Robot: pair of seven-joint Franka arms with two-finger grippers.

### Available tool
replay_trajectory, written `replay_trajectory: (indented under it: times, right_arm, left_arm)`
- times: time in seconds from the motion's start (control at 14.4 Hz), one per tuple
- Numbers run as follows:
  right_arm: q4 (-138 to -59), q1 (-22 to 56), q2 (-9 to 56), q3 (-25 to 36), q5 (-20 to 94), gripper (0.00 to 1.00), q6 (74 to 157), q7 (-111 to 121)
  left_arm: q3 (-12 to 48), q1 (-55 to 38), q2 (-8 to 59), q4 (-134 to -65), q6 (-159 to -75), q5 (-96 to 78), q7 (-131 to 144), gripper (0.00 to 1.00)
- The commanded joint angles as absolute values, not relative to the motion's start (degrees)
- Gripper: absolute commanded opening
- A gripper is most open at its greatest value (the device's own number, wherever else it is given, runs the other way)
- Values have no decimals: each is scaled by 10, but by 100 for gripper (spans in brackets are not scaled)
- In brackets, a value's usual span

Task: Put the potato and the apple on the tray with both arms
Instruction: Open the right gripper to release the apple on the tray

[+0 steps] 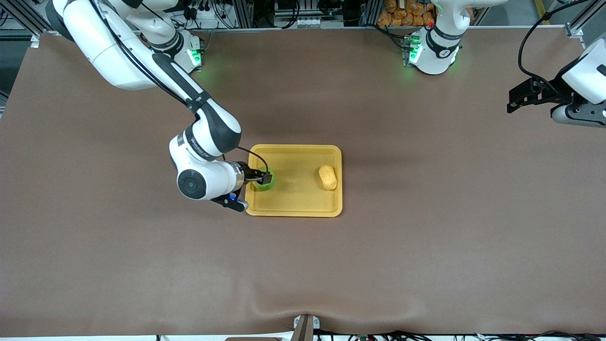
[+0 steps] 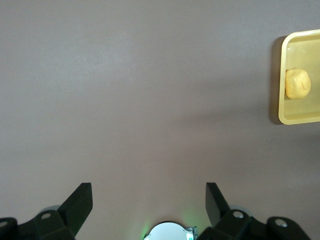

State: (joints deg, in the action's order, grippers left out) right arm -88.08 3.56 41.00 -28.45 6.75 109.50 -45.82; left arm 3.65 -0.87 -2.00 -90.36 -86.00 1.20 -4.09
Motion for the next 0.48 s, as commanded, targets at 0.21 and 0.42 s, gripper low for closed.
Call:
replay_trajectory:
  times: [0.21, 0.42]
  right_arm:
    - [-813, -62, 406, -372, 58, 100, 952, -475]
    - [-767, -85, 406, -381, 57, 100, 860, -475]
  left_arm:
    - [45, -11, -8, -887, -860, 51, 6, 100]
    - [44, -6, -5, -888, -883, 47, -54, 100]
